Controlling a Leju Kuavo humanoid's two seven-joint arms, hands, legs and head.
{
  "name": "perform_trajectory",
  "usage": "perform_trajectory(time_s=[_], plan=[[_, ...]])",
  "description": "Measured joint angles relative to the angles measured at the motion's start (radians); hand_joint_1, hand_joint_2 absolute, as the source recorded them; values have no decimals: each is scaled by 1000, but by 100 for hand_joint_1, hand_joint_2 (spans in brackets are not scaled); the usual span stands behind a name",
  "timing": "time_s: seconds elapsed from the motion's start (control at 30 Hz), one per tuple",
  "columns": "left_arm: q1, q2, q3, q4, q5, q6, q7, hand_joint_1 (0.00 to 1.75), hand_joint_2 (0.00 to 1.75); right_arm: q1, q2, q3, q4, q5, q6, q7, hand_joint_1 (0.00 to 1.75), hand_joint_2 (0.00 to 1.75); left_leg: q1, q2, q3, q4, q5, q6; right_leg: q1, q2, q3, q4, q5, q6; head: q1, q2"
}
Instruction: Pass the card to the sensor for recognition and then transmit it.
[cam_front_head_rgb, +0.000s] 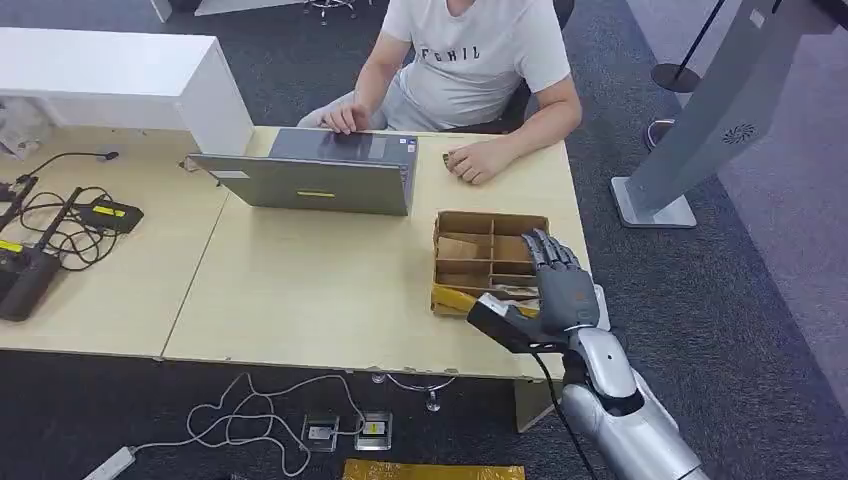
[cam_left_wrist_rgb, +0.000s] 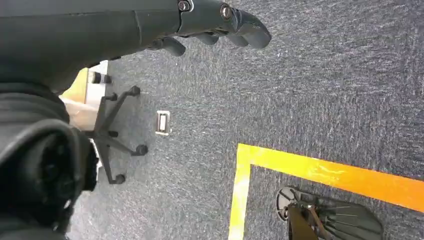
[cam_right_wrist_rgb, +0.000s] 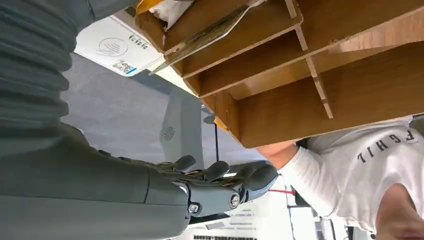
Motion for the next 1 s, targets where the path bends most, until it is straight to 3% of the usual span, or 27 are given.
perform_trajectory(time_s=[1.0], plan=[[1,3,0,0,1,-2,-5,0,0,-17,-11,-15,37,3,29,26,0,175,0,0,1,0,0,0,0,0,0,0,0,0,0,0]])
